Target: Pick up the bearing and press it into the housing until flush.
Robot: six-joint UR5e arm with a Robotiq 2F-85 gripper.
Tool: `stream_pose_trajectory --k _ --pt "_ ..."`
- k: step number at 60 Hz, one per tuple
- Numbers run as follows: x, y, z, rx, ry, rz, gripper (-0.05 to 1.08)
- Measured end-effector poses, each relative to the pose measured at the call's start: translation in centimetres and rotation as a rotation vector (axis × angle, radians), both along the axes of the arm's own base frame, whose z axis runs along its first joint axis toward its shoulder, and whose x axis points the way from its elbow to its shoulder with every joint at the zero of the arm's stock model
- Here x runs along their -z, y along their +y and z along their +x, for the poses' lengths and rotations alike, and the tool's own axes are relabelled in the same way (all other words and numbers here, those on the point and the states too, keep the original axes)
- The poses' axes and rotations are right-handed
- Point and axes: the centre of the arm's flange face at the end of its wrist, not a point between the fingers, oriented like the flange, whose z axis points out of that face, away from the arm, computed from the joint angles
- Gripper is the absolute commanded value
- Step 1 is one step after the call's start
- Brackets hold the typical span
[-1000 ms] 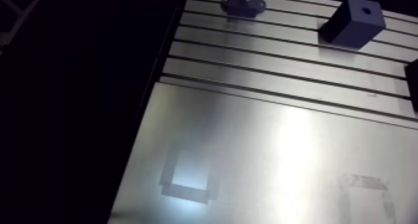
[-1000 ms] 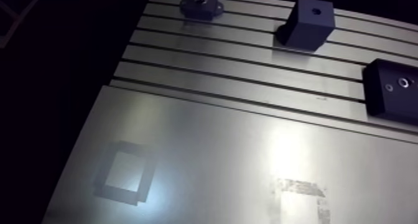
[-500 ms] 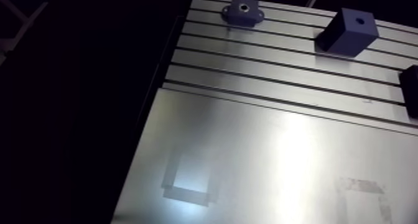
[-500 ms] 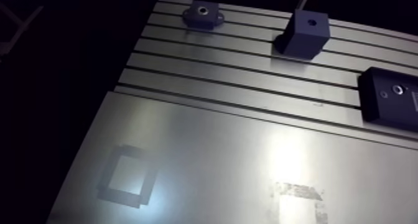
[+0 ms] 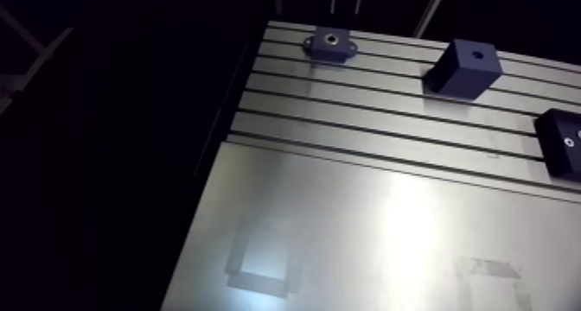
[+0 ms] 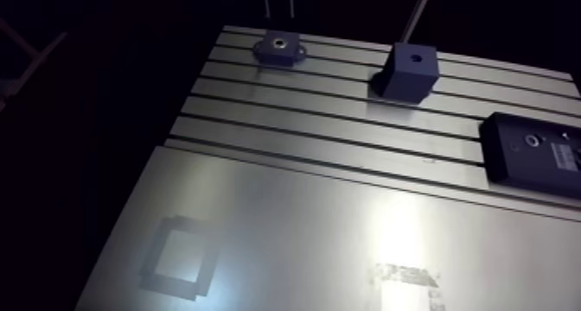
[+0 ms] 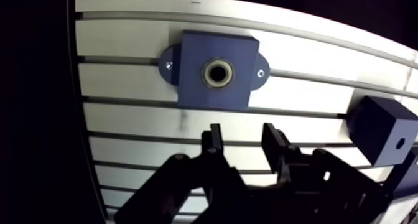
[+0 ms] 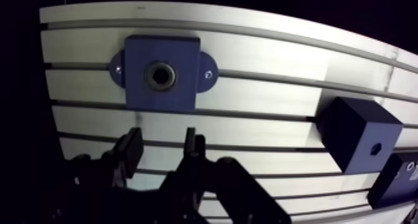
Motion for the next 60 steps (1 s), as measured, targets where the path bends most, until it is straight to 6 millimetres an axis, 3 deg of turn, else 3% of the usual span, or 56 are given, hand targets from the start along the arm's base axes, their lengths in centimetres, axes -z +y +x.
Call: stream_pose_trajectory --k 30,60 --pt "-7.8 4.3 3.3 0.019 0.014 -0.005 0.01" --pt "-13.5 8.7 8.9 0.026 0.034 -0.012 0.01"
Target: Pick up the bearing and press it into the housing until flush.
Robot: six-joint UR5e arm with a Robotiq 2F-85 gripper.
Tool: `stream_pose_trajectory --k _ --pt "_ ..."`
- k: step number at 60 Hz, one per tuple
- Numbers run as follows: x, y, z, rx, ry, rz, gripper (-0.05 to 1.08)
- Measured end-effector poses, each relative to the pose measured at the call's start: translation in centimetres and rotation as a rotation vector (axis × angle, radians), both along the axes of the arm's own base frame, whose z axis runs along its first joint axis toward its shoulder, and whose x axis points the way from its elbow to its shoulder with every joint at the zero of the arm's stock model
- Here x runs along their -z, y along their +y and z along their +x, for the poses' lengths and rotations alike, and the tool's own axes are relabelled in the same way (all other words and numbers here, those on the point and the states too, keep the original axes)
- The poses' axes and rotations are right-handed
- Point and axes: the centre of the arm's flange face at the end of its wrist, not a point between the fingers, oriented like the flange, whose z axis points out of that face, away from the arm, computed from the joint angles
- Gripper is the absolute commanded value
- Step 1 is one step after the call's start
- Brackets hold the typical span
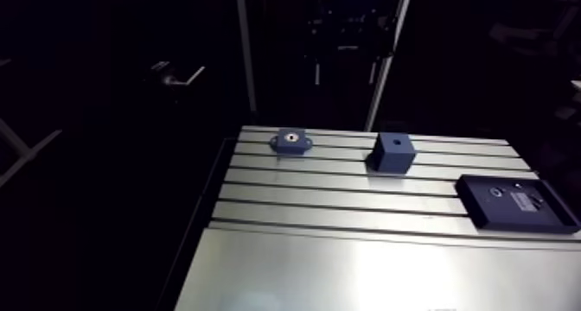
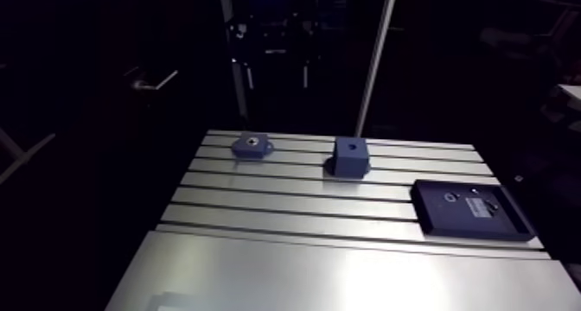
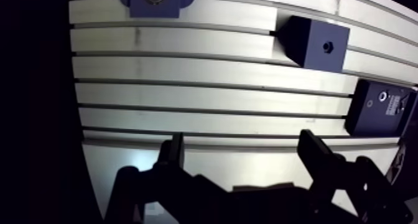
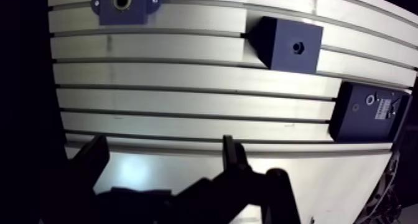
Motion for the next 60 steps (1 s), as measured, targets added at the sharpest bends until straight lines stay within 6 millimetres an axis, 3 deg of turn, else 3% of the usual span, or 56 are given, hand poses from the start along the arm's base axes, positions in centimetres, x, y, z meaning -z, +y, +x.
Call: stream_pose_trajectory --k 31,43,60 --pt "-5.6 4.6 5.7 0.04 0.054 -0.01 0.01" --pt "-6.9 5.7 6.5 0.056 0.059 -0.012 0.01" --pt "-7.1 7.6 6.2 0.09 0.055 -0.01 0.01"
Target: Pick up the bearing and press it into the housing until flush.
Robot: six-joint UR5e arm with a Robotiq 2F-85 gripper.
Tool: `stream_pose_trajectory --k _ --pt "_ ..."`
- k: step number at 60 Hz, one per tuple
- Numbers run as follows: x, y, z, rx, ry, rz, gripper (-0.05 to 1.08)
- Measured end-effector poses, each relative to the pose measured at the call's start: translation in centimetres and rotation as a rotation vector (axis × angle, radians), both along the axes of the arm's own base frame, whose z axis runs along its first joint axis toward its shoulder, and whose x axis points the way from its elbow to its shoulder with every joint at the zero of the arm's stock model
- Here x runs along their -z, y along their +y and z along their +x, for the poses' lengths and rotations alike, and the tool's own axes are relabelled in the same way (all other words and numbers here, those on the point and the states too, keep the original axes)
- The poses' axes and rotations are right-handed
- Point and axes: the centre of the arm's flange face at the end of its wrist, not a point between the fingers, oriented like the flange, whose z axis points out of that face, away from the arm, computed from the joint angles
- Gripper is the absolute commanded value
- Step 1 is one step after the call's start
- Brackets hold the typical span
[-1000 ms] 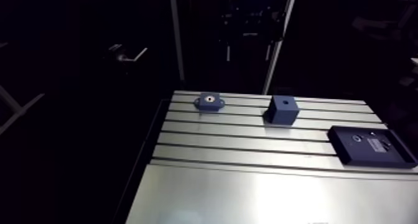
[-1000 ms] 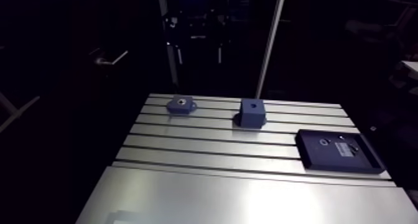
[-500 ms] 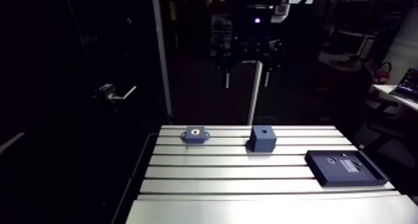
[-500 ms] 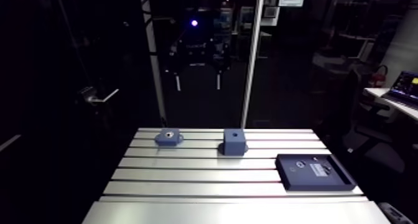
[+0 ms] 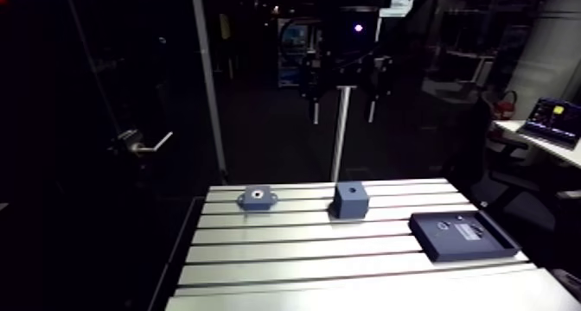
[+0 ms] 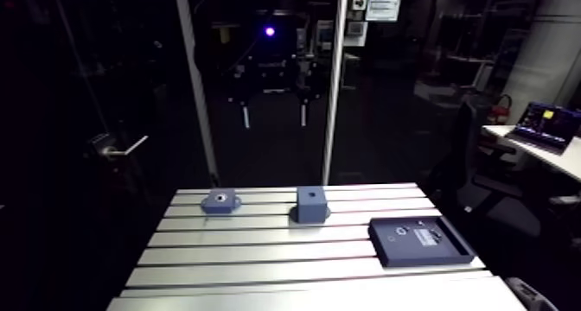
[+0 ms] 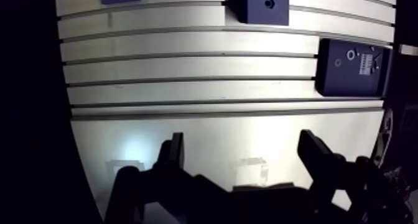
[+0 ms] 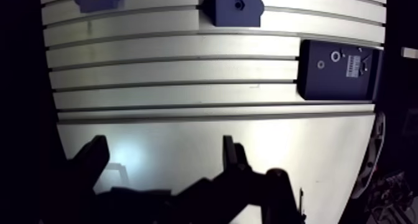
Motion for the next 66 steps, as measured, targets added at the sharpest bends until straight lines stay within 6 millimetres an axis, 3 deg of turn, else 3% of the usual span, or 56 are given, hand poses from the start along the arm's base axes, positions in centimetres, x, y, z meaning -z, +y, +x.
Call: stream_pose_trajectory --k 25,66 --pt "0.0 2.3 -0.3 0.05 0.001 -0.015 0.01" --pt "0.2 2.6 -0.1 0.059 0.003 -0.023 0.01"
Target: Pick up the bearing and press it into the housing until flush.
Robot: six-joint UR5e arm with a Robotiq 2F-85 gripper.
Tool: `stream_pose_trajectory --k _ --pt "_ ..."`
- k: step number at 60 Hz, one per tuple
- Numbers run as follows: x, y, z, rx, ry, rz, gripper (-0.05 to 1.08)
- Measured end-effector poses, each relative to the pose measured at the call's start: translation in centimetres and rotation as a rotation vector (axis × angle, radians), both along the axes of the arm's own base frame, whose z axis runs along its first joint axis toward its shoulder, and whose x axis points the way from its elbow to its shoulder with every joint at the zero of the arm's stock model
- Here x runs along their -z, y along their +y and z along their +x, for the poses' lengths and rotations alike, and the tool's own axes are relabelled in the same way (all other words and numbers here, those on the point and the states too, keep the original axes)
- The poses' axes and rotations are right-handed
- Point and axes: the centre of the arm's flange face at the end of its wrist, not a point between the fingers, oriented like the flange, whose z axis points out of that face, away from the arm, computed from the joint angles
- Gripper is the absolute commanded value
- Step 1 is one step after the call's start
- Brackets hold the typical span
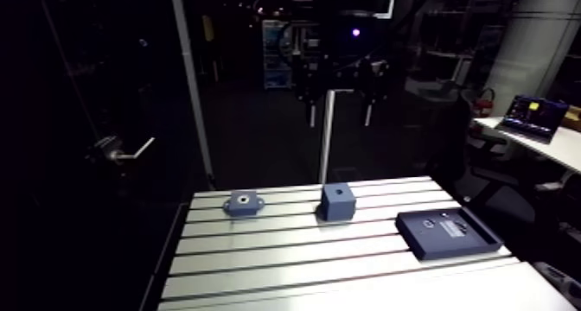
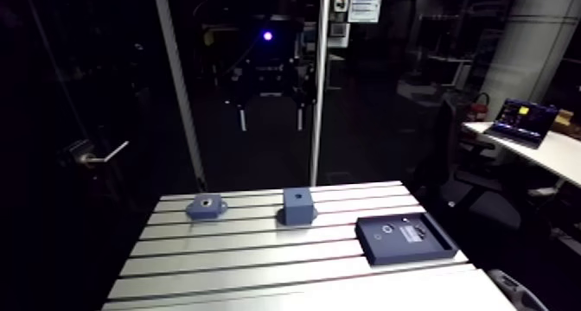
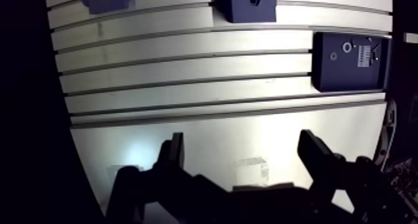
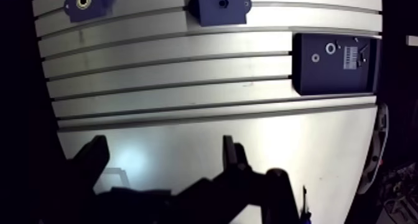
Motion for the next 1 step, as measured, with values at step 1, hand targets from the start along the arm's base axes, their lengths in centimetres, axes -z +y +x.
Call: stream_pose_trajectory --k 1 --pt "0.0 -0.01 -0.01 0.0 0.0 0.0 0.01"
